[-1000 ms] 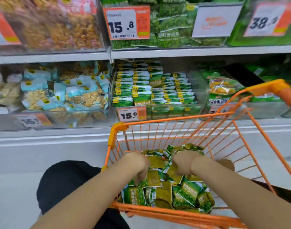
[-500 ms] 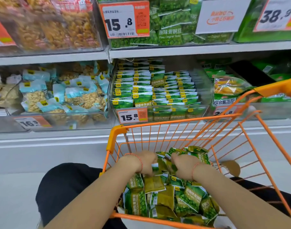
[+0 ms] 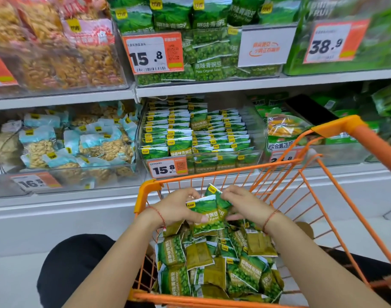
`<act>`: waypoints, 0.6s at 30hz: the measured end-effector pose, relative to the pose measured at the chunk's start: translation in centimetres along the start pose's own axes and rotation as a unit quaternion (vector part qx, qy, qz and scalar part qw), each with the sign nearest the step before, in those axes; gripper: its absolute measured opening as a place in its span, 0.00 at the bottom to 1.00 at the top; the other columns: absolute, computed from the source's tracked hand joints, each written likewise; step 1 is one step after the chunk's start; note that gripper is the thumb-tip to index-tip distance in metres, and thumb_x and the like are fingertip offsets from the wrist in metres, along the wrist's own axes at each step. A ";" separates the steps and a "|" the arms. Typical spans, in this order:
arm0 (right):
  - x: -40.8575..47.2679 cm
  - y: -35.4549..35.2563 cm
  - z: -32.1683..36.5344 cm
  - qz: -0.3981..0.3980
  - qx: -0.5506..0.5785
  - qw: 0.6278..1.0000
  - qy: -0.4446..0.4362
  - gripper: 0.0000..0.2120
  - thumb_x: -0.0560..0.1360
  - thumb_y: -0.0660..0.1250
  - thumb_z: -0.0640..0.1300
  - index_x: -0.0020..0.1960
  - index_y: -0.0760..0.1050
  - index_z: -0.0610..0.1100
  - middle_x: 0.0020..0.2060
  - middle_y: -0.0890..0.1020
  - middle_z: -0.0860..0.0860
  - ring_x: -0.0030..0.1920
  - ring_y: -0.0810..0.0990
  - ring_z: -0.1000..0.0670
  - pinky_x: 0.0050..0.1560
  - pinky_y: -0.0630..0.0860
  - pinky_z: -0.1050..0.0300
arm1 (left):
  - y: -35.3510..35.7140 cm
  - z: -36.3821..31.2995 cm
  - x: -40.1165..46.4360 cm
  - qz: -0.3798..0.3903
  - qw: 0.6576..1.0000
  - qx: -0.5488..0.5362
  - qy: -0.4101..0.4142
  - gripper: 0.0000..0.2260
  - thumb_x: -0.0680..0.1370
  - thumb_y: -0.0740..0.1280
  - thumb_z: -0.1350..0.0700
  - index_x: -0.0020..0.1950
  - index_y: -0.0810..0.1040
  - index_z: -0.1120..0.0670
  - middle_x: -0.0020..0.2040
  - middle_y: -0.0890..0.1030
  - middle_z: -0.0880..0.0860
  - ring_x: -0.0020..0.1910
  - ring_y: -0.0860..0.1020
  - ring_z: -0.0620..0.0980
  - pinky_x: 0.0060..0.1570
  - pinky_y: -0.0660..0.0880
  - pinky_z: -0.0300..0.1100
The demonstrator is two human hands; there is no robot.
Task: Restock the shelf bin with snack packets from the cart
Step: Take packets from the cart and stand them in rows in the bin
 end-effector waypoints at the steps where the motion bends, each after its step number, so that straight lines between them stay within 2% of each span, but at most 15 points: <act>1: 0.0 0.0 0.0 -0.020 0.028 0.999 -0.004 0.07 0.81 0.57 0.43 0.46 0.68 0.44 0.44 0.72 0.48 0.42 0.76 0.53 0.40 0.79 0.62 | -0.1 -0.1 0.1 -0.021 1.000 -0.005 0.013 0.20 0.70 0.76 0.55 0.56 0.71 0.52 0.62 0.72 0.50 0.61 0.72 0.47 0.48 0.73 0.37; 3: -0.2 -0.1 0.0 -0.050 0.082 0.995 -0.006 0.05 0.81 0.56 0.43 0.50 0.69 0.44 0.40 0.73 0.50 0.34 0.76 0.56 0.35 0.78 0.64 | -0.1 -0.5 0.2 -0.051 0.995 -0.076 0.026 0.19 0.69 0.77 0.56 0.53 0.70 0.51 0.55 0.74 0.50 0.46 0.76 0.49 0.40 0.74 0.40; 5: -0.4 -0.6 0.1 -0.062 0.134 0.989 -0.003 0.06 0.81 0.58 0.44 0.55 0.70 0.43 0.39 0.75 0.51 0.28 0.77 0.59 0.34 0.79 0.63 | -0.2 -1.1 0.1 -0.098 0.982 -0.153 0.044 0.20 0.70 0.75 0.61 0.57 0.70 0.55 0.45 0.74 0.50 0.31 0.74 0.43 0.32 0.70 0.34; 6: -0.5 -0.7 0.1 -0.058 0.159 0.986 0.004 0.09 0.80 0.59 0.48 0.57 0.70 0.43 0.41 0.76 0.52 0.30 0.79 0.59 0.38 0.80 0.60 | -0.1 -1.3 0.1 -0.119 0.976 -0.173 0.049 0.21 0.70 0.74 0.64 0.58 0.69 0.58 0.40 0.73 0.48 0.27 0.72 0.38 0.29 0.68 0.30; 8: -0.5 -1.0 -0.2 -0.029 0.173 0.984 0.020 0.20 0.75 0.63 0.59 0.59 0.68 0.47 0.49 0.77 0.54 0.44 0.80 0.53 0.48 0.80 0.53 | 0.3 -1.4 0.3 -0.144 0.970 -0.190 0.056 0.22 0.70 0.74 0.66 0.59 0.69 0.60 0.33 0.69 0.46 0.23 0.69 0.36 0.27 0.66 0.28; 10: -0.6 -1.1 -0.6 -0.007 0.123 0.992 0.026 0.35 0.66 0.68 0.68 0.64 0.67 0.48 0.62 0.73 0.52 0.56 0.75 0.49 0.48 0.81 0.53 | 0.8 -1.7 0.4 -0.158 0.968 -0.186 0.060 0.24 0.69 0.76 0.65 0.60 0.69 0.57 0.35 0.71 0.47 0.28 0.70 0.37 0.29 0.70 0.30; 12: -0.7 -1.2 -0.7 -0.003 0.062 0.998 0.019 0.43 0.65 0.70 0.65 0.72 0.61 0.46 0.70 0.67 0.49 0.61 0.71 0.48 0.43 0.80 0.59 | 1.2 -2.1 0.4 -0.165 0.969 -0.175 0.061 0.26 0.68 0.77 0.63 0.61 0.68 0.52 0.46 0.75 0.50 0.38 0.74 0.42 0.37 0.75 0.30; 15: -0.7 -1.6 -0.7 -0.012 0.062 0.998 0.016 0.46 0.66 0.76 0.52 0.75 0.55 0.42 0.71 0.64 0.47 0.62 0.70 0.49 0.44 0.77 0.60 | 1.4 -2.6 0.6 -0.174 0.969 -0.159 0.069 0.26 0.68 0.77 0.60 0.61 0.68 0.48 0.52 0.75 0.50 0.45 0.75 0.44 0.44 0.75 0.33; 18: -0.5 -2.2 -0.9 -0.023 0.172 0.984 0.037 0.56 0.59 0.79 0.47 0.77 0.49 0.40 0.71 0.67 0.44 0.66 0.69 0.48 0.58 0.73 0.51 | 1.5 -3.1 0.8 -0.189 0.960 -0.193 0.080 0.25 0.69 0.76 0.60 0.61 0.69 0.50 0.52 0.75 0.48 0.47 0.76 0.43 0.46 0.77 0.35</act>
Point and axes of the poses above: each hand's wrist, its own x-axis towards the middle knuckle, its own y-axis out of the palm, z = x × y, the point moved 4 cm from there along x, towards the middle knuckle
